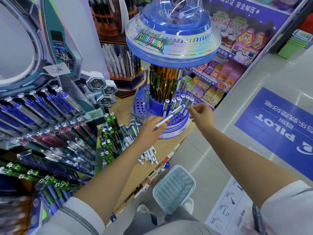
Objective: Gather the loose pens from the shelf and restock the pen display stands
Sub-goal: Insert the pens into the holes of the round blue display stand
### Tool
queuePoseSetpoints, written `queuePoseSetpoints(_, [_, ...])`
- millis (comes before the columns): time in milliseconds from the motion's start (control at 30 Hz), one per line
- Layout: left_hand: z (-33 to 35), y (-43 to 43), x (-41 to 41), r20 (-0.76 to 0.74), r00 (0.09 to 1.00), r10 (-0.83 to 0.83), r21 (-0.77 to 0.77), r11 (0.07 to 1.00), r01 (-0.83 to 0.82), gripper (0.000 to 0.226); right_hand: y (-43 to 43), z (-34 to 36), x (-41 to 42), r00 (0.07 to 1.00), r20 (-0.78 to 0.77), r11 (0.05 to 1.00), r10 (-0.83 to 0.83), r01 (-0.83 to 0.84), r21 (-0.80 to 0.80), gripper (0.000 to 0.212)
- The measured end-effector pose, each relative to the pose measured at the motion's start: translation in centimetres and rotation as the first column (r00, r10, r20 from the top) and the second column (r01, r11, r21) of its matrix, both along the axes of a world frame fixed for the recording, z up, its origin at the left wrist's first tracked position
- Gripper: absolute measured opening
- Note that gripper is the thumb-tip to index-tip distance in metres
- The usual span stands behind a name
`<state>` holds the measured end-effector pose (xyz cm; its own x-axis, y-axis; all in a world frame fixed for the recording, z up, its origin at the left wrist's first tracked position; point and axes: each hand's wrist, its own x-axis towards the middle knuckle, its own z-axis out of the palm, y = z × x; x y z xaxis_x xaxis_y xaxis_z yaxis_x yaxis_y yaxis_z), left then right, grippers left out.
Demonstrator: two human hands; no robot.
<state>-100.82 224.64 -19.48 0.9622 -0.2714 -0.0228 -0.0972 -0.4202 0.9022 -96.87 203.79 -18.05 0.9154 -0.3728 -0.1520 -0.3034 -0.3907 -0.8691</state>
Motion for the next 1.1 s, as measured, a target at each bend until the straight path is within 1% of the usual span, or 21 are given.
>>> queuePoseSetpoints(67, [-0.2,-0.1,0.1,0.022,1.000,0.010,0.057,0.998,-0.011,0.024,0.2,0.5,-1.1,0.997,-0.004,0.980,0.074,-0.072,0.183,0.033])
queuePoseSetpoints(133, [-0.3,-0.3,0.2,0.038,0.999,0.024,0.128,0.991,-0.028,0.026,0.4,0.9,-2.0,0.966,-0.062,0.898,0.251,-0.209,0.387,0.037])
queuePoseSetpoints(200, [-0.4,-0.7,0.2,0.066,0.998,0.013,0.220,0.975,-0.027,0.029,0.7,0.9,-2.4,0.922,-0.064,0.830,0.382,-0.312,0.462,0.037])
queuePoseSetpoints(267, [-0.2,-1.1,0.1,0.104,0.995,-0.002,0.280,0.960,-0.028,0.028,1.0,1.0,-2.5,0.925,-0.013,0.807,0.379,-0.323,0.494,0.034])
queuePoseSetpoints(333, [0.1,-1.4,0.0,0.132,0.991,0.001,0.318,0.947,-0.043,0.029,1.1,1.5,-2.4,0.955,0.060,0.813,0.290,-0.279,0.511,0.022])
queuePoseSetpoints(400, [0.2,-1.3,0.1,0.136,0.991,-0.001,0.361,0.931,-0.048,0.034,0.6,2.1,-2.1,0.981,0.135,0.872,0.139,-0.186,0.454,0.014])
queuePoseSetpoints(467, [0.0,-1.0,0.3,0.124,0.992,-0.016,0.414,0.910,-0.036,0.036,-0.2,2.3,-1.6,0.981,0.193,0.939,0.008,-0.073,0.335,0.020])
queuePoseSetpoints(500, [-0.2,-0.8,0.3,0.108,0.994,-0.024,0.441,0.897,-0.026,0.037,-0.4,2.4,-1.5,0.978,0.209,0.964,-0.026,-0.031,0.266,0.022])
queuePoseSetpoints(533, [-0.4,-0.6,0.4,0.091,0.995,-0.033,0.462,0.887,-0.013,0.039,-0.5,2.3,-1.4,0.975,0.216,0.980,-0.039,-0.004,0.198,0.021])
queuePoseSetpoints(600, [-0.6,-0.5,0.5,0.059,0.997,-0.055,0.481,0.877,0.020,0.042,-0.4,1.9,-1.2,0.978,0.205,0.999,-0.026,0.017,0.045,0.013])
queuePoseSetpoints(667, [-0.6,-0.4,0.6,0.038,0.996,-0.080,0.487,0.872,0.052,0.042,-0.2,1.3,-1.0,0.982,0.188,0.996,-0.019,0.035,-0.085,0.011])
queuePoseSetpoints(867, [-0.7,-0.2,0.9,0.030,0.995,-0.097,0.440,0.895,0.074,0.041,0.2,0.0,-0.3,0.995,0.096,0.978,-0.002,0.021,-0.206,0.011])
queuePoseSetpoints(1000, [-1.0,0.0,0.9,0.054,0.993,-0.106,0.439,0.896,0.071,0.038,0.8,-0.3,-0.3,0.990,0.134,0.981,-0.032,0.057,-0.187,0.016])
queuePoseSetpoints(1100, [-1.1,-0.1,0.9,0.060,0.992,-0.108,0.443,0.894,0.071,0.037,1.6,-0.3,-0.3,0.987,0.156,0.978,0.032,0.002,-0.209,0.017])
